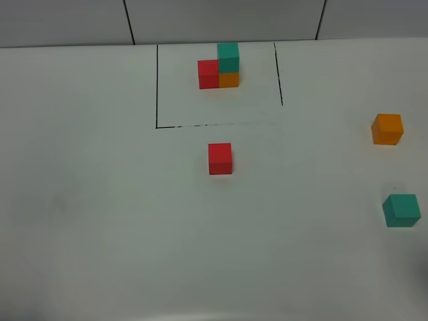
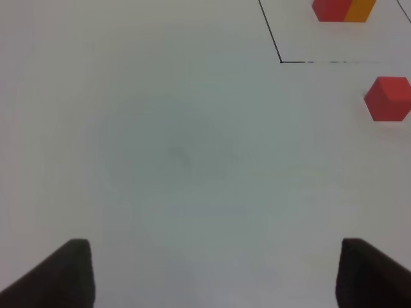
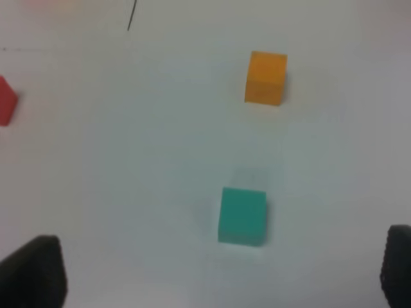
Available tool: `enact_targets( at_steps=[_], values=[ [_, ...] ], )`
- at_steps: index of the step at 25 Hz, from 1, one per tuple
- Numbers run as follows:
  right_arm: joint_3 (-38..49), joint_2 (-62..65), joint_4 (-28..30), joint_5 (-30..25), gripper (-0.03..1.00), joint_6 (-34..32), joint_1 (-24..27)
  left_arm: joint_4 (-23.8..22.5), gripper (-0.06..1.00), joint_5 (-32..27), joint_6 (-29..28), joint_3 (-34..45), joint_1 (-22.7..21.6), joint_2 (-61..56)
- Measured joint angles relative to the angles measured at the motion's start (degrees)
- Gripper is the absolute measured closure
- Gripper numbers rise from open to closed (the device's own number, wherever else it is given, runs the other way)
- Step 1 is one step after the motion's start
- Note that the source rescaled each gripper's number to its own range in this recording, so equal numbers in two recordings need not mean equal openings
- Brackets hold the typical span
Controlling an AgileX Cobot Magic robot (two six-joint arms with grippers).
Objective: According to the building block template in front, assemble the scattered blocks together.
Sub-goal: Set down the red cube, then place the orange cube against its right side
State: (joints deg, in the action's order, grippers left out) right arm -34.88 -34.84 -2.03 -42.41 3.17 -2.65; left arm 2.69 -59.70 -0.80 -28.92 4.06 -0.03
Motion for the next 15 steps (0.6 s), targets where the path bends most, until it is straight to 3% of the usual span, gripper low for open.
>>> enact_targets(
  at_steps=[5, 15],
  values=[
    [-4.2, -14.8, 0.2, 5.1, -0.03, 2.4, 0.0, 0.0, 0.28, 0.0, 0.0, 0.0, 0.0, 0.0],
    [-14.0, -38.5, 0.1, 6.7, -0.03, 3.7, 0.0, 0.0, 0.28, 0.0, 0.0, 0.0, 0.0, 0.0]
  ],
)
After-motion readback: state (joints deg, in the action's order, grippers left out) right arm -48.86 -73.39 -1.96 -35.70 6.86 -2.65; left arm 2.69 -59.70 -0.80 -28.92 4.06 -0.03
